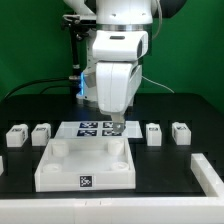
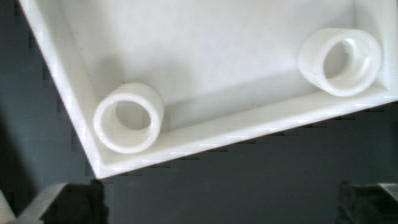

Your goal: Assemble one leg

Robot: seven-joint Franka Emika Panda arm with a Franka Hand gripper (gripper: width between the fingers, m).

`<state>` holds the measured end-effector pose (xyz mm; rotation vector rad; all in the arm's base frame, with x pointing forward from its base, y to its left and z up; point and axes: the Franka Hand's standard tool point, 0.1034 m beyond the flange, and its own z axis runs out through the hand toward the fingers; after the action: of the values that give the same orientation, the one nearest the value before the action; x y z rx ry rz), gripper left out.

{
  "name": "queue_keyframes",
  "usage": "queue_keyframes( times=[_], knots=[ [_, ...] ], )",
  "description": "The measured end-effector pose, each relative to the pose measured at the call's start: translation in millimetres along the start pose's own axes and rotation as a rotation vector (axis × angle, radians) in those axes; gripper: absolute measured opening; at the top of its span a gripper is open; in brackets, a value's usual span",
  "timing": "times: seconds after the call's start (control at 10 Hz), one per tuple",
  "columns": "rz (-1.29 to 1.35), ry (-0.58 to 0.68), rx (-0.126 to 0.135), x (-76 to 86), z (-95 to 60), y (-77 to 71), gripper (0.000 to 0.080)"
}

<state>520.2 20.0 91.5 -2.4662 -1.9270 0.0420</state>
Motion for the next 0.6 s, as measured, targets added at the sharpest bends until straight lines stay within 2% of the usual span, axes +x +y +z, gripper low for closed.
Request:
queue_keyframes(
  times=[0.2,0.3,0.4,0.5,0.6],
  knots=[
    [-0.028,0.003,-0.006,-1.5,1.4,0.6,0.065],
    [-0.138,0.018,-0.046,-10.3,7.8,-0.2,0.065],
    [-0.221,0.02,-0.091,-22.3,13.4,-13.0,0.065],
    [-0.299,0.016,-0.091,-36.7,18.8,-31.4,0.065],
    [-0.367,0.013,-0.09,-51.1,22.4,-40.0,0.065]
  ],
)
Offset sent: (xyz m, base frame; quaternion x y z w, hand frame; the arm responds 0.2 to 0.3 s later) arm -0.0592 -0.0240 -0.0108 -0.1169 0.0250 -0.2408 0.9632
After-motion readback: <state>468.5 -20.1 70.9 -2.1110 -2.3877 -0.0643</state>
